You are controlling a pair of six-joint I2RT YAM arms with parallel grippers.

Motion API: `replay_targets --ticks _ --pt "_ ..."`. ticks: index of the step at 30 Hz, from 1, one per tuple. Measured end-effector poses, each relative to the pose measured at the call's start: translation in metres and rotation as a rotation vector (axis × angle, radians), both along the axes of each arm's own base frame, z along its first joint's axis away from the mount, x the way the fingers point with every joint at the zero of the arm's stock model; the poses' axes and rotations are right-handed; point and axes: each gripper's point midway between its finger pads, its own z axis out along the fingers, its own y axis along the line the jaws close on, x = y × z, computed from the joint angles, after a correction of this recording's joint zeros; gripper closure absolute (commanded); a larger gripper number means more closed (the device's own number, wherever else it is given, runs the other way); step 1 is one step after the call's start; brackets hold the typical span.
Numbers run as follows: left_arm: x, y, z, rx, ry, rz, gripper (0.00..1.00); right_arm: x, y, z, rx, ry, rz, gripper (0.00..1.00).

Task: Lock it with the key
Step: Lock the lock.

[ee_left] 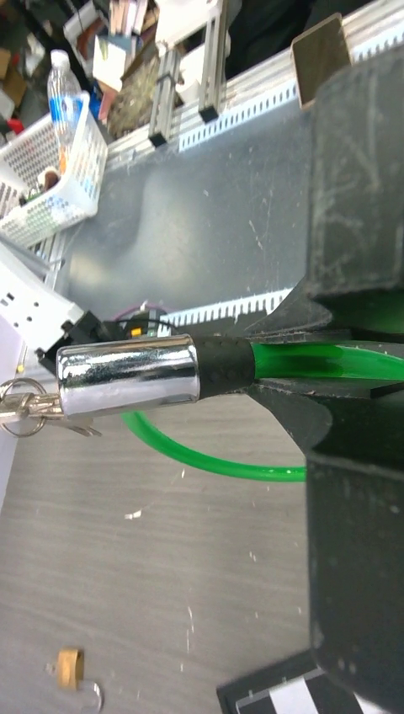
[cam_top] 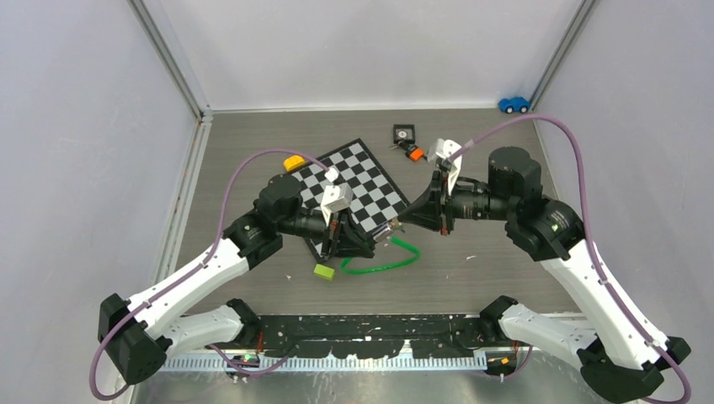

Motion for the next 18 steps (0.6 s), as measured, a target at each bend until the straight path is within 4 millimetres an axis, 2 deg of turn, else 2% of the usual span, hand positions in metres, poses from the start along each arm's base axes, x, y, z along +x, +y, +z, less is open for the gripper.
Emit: replay_targets --ticks 1,4,10,15,18 --pt "-0.002 -0.001 -0.001 0.001 0.016 -0.011 1.0 -0.002 -0.001 -0.001 0.0 -0.032 0.012 0.94" --pt "-0.007 -0.003 0.0 -0.006 0.047 -0.052 1.0 -0.012 -0.006 0.0 0.004 -0.128 0.067 0.9" --pt "-0.016 -0.003 0.001 -0.01 0.097 -0.114 1.0 -0.028 -0.009 0.008 0.014 -0.343 0.203 0.99" --pt "-0.018 -0.006 -0.002 0.001 0.145 -0.135 1.0 -0.05 -0.012 0.001 0.013 -0.509 0.37 1.0" --pt "-0.018 -0.006 0.0 -0.004 0.147 -0.14 1.0 -0.056 -0.011 -0.001 0.021 -0.532 0.422 0.88"
